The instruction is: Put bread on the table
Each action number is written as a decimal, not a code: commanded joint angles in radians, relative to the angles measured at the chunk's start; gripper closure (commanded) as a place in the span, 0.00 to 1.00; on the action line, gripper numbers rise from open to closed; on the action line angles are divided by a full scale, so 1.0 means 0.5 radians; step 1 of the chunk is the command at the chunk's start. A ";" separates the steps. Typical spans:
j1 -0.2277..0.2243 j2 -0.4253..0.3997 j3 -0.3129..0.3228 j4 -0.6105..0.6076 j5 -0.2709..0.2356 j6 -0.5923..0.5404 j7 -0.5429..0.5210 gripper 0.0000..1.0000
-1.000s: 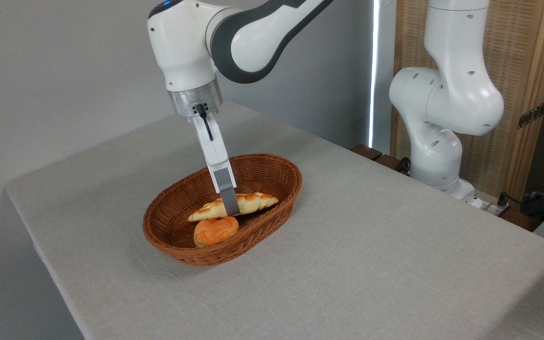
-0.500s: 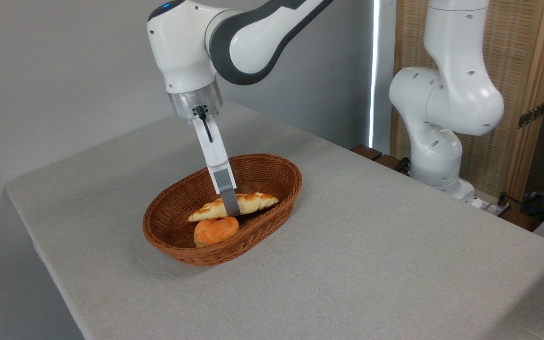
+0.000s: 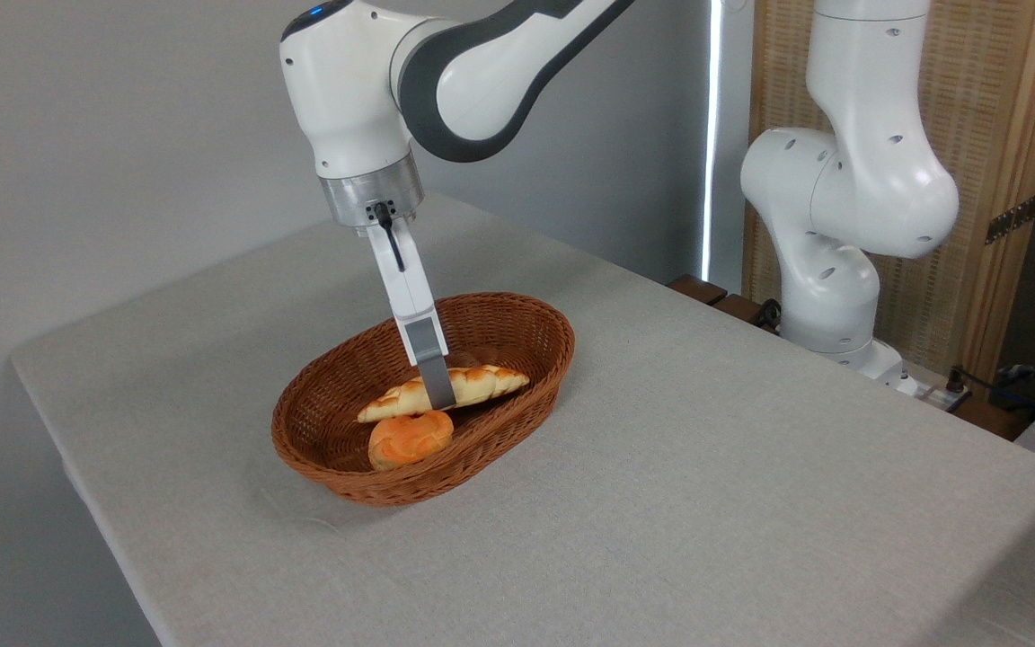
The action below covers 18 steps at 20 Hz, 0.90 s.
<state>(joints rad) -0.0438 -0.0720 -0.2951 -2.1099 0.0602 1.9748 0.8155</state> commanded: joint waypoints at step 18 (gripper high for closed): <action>0.002 -0.028 -0.002 0.014 0.008 0.017 0.023 0.72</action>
<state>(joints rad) -0.0438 -0.0766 -0.2952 -2.1069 0.0602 1.9748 0.8155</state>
